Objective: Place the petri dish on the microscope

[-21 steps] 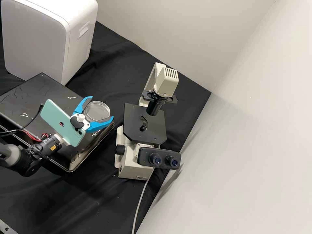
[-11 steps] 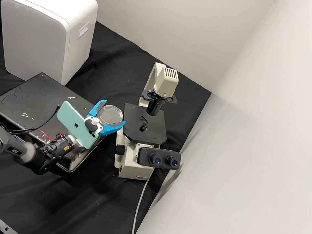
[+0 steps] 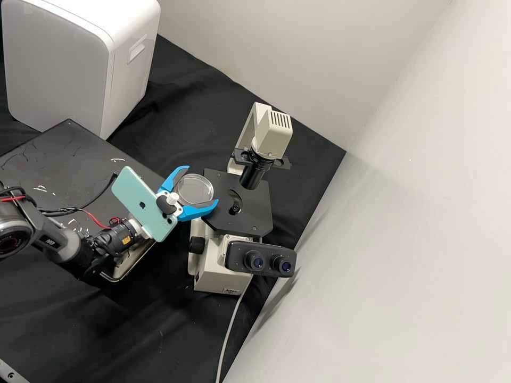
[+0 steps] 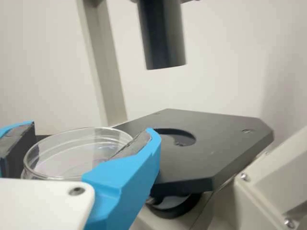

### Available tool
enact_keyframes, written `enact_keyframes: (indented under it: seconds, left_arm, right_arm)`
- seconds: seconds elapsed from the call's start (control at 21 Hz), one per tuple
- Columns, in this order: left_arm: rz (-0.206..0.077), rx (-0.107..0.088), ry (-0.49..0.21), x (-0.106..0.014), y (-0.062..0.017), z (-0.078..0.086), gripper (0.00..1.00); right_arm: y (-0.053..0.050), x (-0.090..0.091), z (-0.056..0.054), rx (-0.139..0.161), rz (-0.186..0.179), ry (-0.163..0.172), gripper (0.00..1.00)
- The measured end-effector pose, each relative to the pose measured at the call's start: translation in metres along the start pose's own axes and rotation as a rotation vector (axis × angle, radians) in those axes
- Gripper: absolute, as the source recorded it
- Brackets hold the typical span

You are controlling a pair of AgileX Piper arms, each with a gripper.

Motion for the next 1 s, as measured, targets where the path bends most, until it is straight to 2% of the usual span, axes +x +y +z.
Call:
enact_keyframes:
  seconds: [0.38,0.48,0.67,0.71,0.76,0.86,1.0]
  left_arm:
    - [-0.009,0.003,0.002,0.001,-0.0016,0.0,1.0]
    - [-0.01,0.004,0.002,0.001,-0.0018,0.0,1.0]
    - [-0.018,0.007,0.004,0.001,-0.0033,0.0,1.0]
    - [-0.022,0.008,0.004,0.001,-0.0041,0.0,1.0]
    - [-0.023,0.009,0.005,0.001,-0.0042,0.0,1.0]
    - [-0.024,0.009,0.005,0.001,-0.0045,0.0,1.0]
    - [-0.028,0.011,0.006,0.002,-0.0053,0.0,1.0]
  right_arm:
    - [0.024,0.006,0.009,-0.017,0.077,-0.019,0.0]
    - [0.026,0.008,0.011,-0.019,0.086,-0.021,0.0]
    - [0.026,0.018,0.017,-0.024,0.086,-0.028,0.0]
    - [0.024,0.02,0.02,-0.038,0.075,-0.049,0.0]
    - [0.023,0.023,0.022,-0.054,0.073,-0.056,0.0]
    - [0.02,0.029,0.024,-0.066,0.081,-0.06,0.0]
    - [0.011,0.038,0.025,-0.09,0.072,-0.06,0.0]
